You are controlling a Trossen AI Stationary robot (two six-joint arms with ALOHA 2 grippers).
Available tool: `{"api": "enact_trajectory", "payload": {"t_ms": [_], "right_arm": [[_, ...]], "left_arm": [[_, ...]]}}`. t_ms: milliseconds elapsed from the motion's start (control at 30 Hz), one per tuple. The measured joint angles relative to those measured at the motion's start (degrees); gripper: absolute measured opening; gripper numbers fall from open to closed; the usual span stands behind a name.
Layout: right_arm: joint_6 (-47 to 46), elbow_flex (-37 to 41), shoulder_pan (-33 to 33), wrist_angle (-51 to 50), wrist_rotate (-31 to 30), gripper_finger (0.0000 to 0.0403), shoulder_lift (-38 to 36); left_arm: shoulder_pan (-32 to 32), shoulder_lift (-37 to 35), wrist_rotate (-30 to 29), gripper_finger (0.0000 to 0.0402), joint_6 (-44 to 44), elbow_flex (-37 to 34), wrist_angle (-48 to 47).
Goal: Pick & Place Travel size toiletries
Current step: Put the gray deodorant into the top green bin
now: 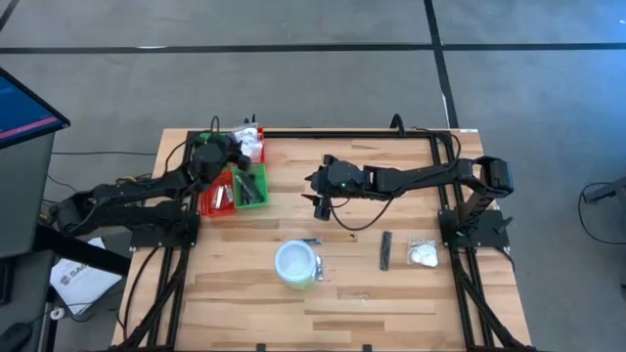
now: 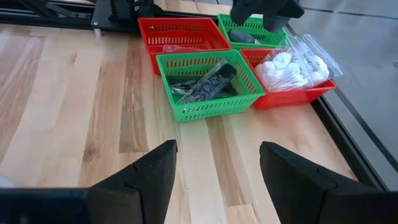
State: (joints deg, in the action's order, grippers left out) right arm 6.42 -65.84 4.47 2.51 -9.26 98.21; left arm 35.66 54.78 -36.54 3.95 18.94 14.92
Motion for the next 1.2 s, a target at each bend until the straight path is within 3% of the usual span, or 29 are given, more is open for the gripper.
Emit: {"api": "enact_trajectory", "payload": {"t_ms": [367, 967, 1200], "right_arm": [[0.1, 0.0, 0.0, 0.0, 0.0, 0.0221, 0.0], [0.1, 0.0, 0.0, -0.4, 0.0, 0.0221, 0.0], [0.0, 0.0, 0.0, -0.5, 0.1, 0.0221, 0.0]], "left_arm": [[9.2, 0.0, 0.1, 0.0207, 0.0, 0.0, -3.2], [9.0, 0.5, -1.3, 0.02, 2.1, 0.0, -3.3], [7.2, 2.7, -7.1, 0.0208, 6.6, 0.0, -6.9]]}}
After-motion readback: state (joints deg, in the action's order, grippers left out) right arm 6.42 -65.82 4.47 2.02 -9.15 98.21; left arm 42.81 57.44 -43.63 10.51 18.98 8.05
